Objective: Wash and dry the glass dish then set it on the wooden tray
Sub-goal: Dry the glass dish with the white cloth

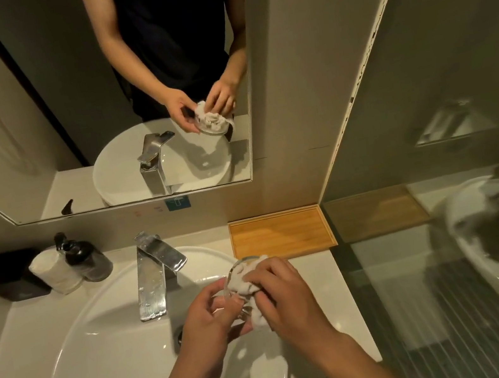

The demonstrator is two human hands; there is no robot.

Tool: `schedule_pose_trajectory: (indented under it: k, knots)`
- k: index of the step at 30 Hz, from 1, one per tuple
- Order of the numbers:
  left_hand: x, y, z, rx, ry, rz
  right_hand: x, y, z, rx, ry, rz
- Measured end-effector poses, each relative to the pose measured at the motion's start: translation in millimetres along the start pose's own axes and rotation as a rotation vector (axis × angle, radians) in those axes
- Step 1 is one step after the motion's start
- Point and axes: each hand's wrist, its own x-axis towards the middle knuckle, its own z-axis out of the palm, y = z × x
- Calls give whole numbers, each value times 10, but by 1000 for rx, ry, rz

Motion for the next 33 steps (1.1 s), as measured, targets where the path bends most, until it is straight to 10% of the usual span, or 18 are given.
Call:
schedule_pose_trajectory:
  k: [6,12,24,33]
  knots:
    - [-46,91,21,-67,19,14,10,24,-138,-42,-111,-29]
    - [-130,131,173,-74,29,19,98,-26,-154,515,-5,235]
    - [-35,408,220,-22,-21,-35,130,-48,-173,397,-72,48]
    - [-53,248,501,-298,148,44,39,-244,180,453,341,203]
